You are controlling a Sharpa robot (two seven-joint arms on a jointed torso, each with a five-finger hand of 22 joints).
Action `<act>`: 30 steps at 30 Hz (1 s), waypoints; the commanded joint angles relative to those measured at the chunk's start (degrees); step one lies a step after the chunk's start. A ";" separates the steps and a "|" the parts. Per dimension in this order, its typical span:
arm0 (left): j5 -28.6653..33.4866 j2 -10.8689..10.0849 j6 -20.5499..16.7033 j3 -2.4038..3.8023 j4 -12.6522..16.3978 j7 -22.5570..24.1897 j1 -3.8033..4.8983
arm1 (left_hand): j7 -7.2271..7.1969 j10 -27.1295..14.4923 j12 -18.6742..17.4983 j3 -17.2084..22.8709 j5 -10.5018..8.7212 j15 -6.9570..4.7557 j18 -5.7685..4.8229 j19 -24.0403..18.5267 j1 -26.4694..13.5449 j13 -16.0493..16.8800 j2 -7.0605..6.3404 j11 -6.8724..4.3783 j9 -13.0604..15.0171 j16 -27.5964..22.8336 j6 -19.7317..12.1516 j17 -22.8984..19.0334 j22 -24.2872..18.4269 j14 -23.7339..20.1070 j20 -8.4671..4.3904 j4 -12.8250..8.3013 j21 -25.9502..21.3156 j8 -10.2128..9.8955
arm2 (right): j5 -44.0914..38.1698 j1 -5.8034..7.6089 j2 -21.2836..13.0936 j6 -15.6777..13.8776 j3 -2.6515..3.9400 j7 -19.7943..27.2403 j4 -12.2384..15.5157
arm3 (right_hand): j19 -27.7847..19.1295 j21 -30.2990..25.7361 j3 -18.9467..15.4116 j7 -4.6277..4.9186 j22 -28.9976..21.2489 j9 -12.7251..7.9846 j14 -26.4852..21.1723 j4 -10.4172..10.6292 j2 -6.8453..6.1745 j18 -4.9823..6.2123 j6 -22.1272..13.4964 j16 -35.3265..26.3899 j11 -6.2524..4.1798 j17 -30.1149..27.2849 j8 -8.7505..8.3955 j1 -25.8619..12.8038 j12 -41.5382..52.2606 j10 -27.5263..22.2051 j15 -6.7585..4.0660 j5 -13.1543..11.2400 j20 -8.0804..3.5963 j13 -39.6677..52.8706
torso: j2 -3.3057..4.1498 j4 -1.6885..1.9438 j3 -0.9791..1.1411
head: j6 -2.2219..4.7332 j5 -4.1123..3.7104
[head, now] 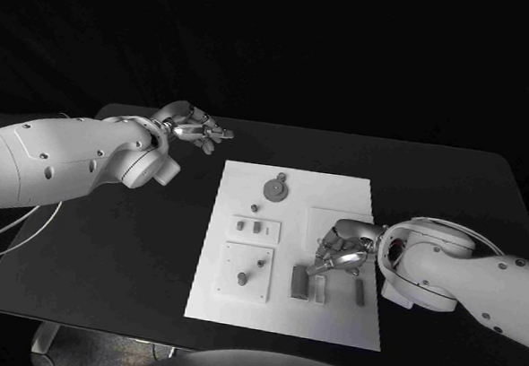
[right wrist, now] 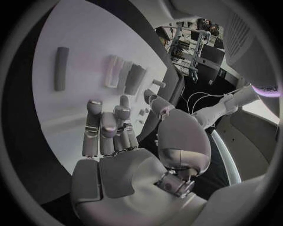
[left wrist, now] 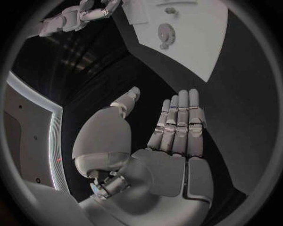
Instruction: Assemble the parts on the task board
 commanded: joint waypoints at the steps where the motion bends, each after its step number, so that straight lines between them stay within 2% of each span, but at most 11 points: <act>1: -0.20 0.00 0.24 0.00 0.12 0.23 0.04 | 0.00 -0.28 0.02 -0.25 0.09 0.17 0.71 0.34 -0.34 -0.08 -0.43 -0.04 -0.08 -0.19 -0.47 0.10 -0.08 0.23 -0.10 0.26 -0.21 -0.05 | -9.15 -0.06 -0.19 -2.27 -0.03 7.93 1.06 | 0.36 0.17 -0.01 -0.08 0.74 0.25 0.50 -1.31 -0.15 0.76 0.78 0.14 -0.34 -0.07 0.48 1.55 0.42 0.51 0.00 -0.22 -0.13 0.00 | 0.03 -0.02 0.02 | -0.01 -0.07; 4: -0.20 0.00 0.32 -0.03 0.14 0.25 0.04 | 0.00 -0.28 0.02 -0.24 0.09 0.17 0.71 0.34 -0.32 -0.08 -0.44 -0.04 -0.08 -0.20 -0.47 0.10 -0.08 0.23 -0.10 0.26 -0.21 -0.05 | -13.39 -0.14 -0.48 -3.03 -0.05 10.43 1.69 | 0.55 0.19 -0.28 -0.59 0.71 0.85 0.65 -2.88 -0.12 0.76 2.31 0.16 -0.80 -0.13 1.42 2.86 0.91 0.90 -0.27 -0.24 -0.07 0.10 | 0.06 -0.05 0.05 | -0.01 -0.11; 7: -0.20 -0.02 0.25 -0.06 0.19 0.26 0.04 | 0.00 -0.28 0.03 -0.24 0.09 0.17 0.71 0.34 -0.31 -0.08 -0.45 -0.04 -0.08 -0.21 -0.47 0.11 -0.08 0.23 -0.11 0.26 -0.22 -0.05 | -16.75 -0.44 -0.76 -1.89 -0.07 11.60 2.28 | 0.76 0.26 -0.33 -1.30 0.72 1.80 1.03 -3.88 0.06 0.76 4.38 0.27 -1.43 0.11 2.83 3.91 1.46 1.50 -0.51 -0.21 -0.06 0.25 | 0.03 -0.05 0.03 | -0.07 -0.09; 8: -0.20 -0.03 0.17 -0.07 0.20 0.29 0.04 | 0.00 -0.28 0.03 -0.24 0.09 0.17 0.71 0.34 -0.31 -0.08 -0.45 -0.04 -0.08 -0.21 -0.47 0.11 -0.08 0.23 -0.11 0.26 -0.22 -0.05 | -17.59 -0.49 -0.78 -1.43 -0.07 11.75 2.37 | 1.00 0.40 -0.47 -2.08 0.75 2.91 1.86 -4.38 0.14 0.76 6.65 0.49 -2.11 1.08 4.47 4.43 2.17 2.32 -0.64 -0.16 -0.07 0.48 | 0.03 -0.06 0.04 | -0.05 -0.09; 9: -0.20 -0.04 0.17 -0.08 0.18 0.29 0.04 | 0.00 -0.28 0.03 -0.24 0.09 0.17 0.71 0.34 -0.30 -0.08 -0.45 -0.04 -0.08 -0.21 -0.47 0.11 -0.08 0.23 -0.11 0.26 -0.22 -0.05 | -18.59 -0.61 -0.73 -1.15 -0.08 11.92 2.42 | 1.24 0.45 -0.67 -2.71 0.73 4.03 2.38 -4.64 0.38 0.76 7.43 0.60 -2.74 1.52 5.49 4.54 2.69 3.00 -0.76 -0.22 -0.06 0.61 | 0.01 -0.06 0.02 | -0.03 -0.08; 12: -0.20 -0.06 0.26 -0.09 0.18 0.30 0.04 | 0.03 -0.34 0.00 -0.22 0.08 0.17 0.72 0.36 -0.18 -0.11 -0.49 -0.02 -0.11 -0.25 -0.59 0.16 -0.08 0.24 -0.11 0.24 -0.24 -0.11 | -23.02 -1.34 -0.63 -1.55 -0.11 11.96 2.69 | 1.75 0.48 -0.84 -3.91 0.65 7.36 3.59 -5.16 0.75 0.76 8.82 0.73 -3.91 2.39 8.04 4.80 3.60 4.68 -0.92 -0.25 -0.22 0.66 | 0.01 -0.02 0.02 | -0.04 -0.11; 15: -0.20 -0.06 0.37 -0.13 0.13 0.29 0.03 | 0.04 -0.35 0.00 -0.22 0.08 0.17 0.72 0.37 -0.14 -0.12 -0.51 -0.02 -0.11 -0.26 -0.62 0.17 -0.08 0.24 -0.10 0.24 -0.25 -0.12 | -25.94 -1.98 -0.44 -2.58 -0.11 12.11 2.90 | 2.23 0.46 -0.64 -4.67 0.58 10.50 4.69 -5.13 0.56 0.76 9.45 0.76 -4.62 3.11 9.81 4.61 4.01 5.98 -0.90 -0.26 -0.47 0.53 | 0.04 0.02 0.01 | -0.14 -0.11; 21: -0.20 -0.06 0.48 -0.18 0.08 0.30 0.03 | 0.05 -0.36 0.00 -0.22 0.08 0.17 0.73 0.37 -0.11 -0.13 -0.52 -0.01 -0.11 -0.27 -0.62 0.19 -0.07 0.25 -0.10 0.24 -0.26 -0.12 | -30.79 -2.94 -0.08 -4.52 -0.13 12.74 3.17 | 2.89 0.48 -0.16 -5.45 0.54 13.87 5.98 -5.17 0.30 0.76 10.42 0.83 -5.29 4.15 11.31 4.67 6.87 9.69 -0.84 -0.23 -0.84 3.71 | 0.03 0.02 0.00 | -0.31 -0.07; 27: -0.21 -0.06 0.63 -0.23 0.05 0.25 0.03 | 0.05 -0.36 0.01 -0.22 0.07 0.17 0.73 0.38 -0.08 -0.13 -0.51 -0.01 -0.11 -0.27 -0.63 0.20 -0.07 0.25 -0.10 0.24 -0.27 -0.12 | -32.21 -3.43 0.25 -4.99 -0.13 12.64 3.24 | 3.58 0.60 0.14 -6.15 0.54 16.09 7.06 -5.09 0.26 0.76 11.73 0.89 -5.84 4.92 12.45 4.67 9.49 12.82 -0.78 -0.24 -1.17 6.93 | 0.02 0.03 0.00 | -0.49 0.01; 30: -0.21 -0.08 0.71 -0.25 0.03 0.17 0.03 | 0.05 -0.36 0.01 -0.22 0.06 0.17 0.72 0.38 -0.08 -0.14 -0.51 -0.01 -0.11 -0.28 -0.62 0.21 -0.07 0.25 -0.10 0.25 -0.27 -0.11 | -32.37 -3.73 0.46 -4.90 -0.13 12.62 3.25 | 3.71 0.61 0.19 -6.29 0.54 16.43 7.33 -5.03 0.29 0.76 11.91 0.89 -5.93 5.16 12.74 4.59 9.79 13.22 -0.76 -0.23 -1.24 7.32 | 0.02 0.04 -0.01 | -0.54 0.03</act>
